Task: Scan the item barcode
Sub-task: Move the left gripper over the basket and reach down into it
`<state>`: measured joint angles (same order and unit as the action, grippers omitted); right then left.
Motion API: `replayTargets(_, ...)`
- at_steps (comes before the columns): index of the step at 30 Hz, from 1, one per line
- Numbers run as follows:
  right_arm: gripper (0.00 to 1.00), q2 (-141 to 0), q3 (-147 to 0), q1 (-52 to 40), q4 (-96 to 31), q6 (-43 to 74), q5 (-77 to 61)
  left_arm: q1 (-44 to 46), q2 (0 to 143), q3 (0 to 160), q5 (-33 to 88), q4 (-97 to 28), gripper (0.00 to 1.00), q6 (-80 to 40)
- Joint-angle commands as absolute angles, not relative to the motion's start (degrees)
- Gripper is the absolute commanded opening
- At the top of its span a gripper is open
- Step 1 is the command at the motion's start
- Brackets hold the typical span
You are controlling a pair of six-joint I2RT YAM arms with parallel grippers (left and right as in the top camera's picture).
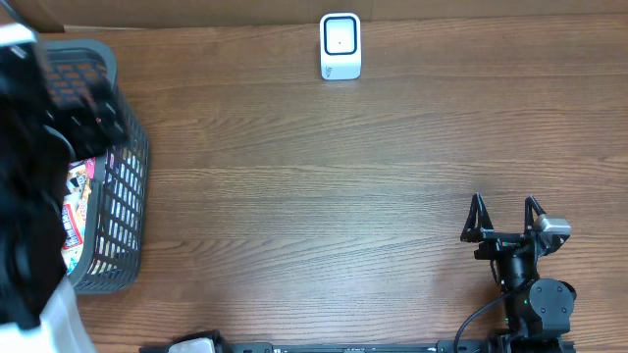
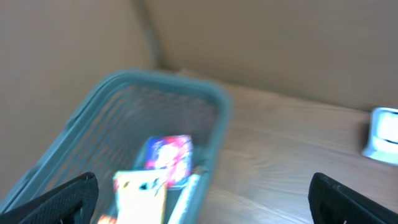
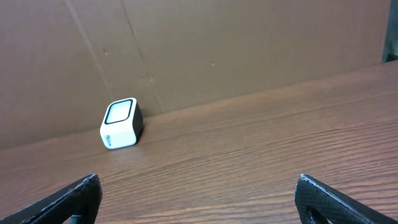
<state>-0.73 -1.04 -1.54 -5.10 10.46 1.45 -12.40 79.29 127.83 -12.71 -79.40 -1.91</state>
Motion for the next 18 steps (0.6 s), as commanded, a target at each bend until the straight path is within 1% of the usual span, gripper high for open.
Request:
replayTargets(1, 1.00, -0.16, -0.45, -1.37, -4.73, 10.41, 1.41, -20.71, 84.51, 131.48, -15.62, -82.13, 1.00, -9.82)
replayTargets(4, 1.00, -0.16, -0.45, -1.37, -4.73, 10.41, 1.41, -28.97, 89.01, 131.39, -9.74, -85.54, 1.00, -10.70)
replayTargets(6, 1.00, -0.16, -0.45, -1.37, -4.73, 10.41, 1.41, -33.71, 92.27, 131.39, -8.45, -88.23, 1.00, -10.72)
replayTargets(7, 1.00, -0.16, -0.45, -1.37, -4.73, 10.41, 1.43, -37.45, 94.98, 131.39, -6.22, -89.86, 1.00, -10.76)
replayTargets(9, 1.00, -0.16, -0.45, -1.37, -4.73, 10.41, 1.41, -40.66, 97.58, 131.35, -2.66, -90.78, 1.00, -10.57)
replayTargets(13, 1.00, -0.16, -0.45, -1.37, -4.73, 10.41, 1.43, -44.10, 102.87, 131.35, 1.04, -91.50, 1.00, -8.19)
replayTargets(18, 1.00, -0.16, -0.45, -1.37, -4.73, 10.41, 1.41, -43.81, 110.15, 129.27, 1.10, -89.36, 1.00, -4.54)
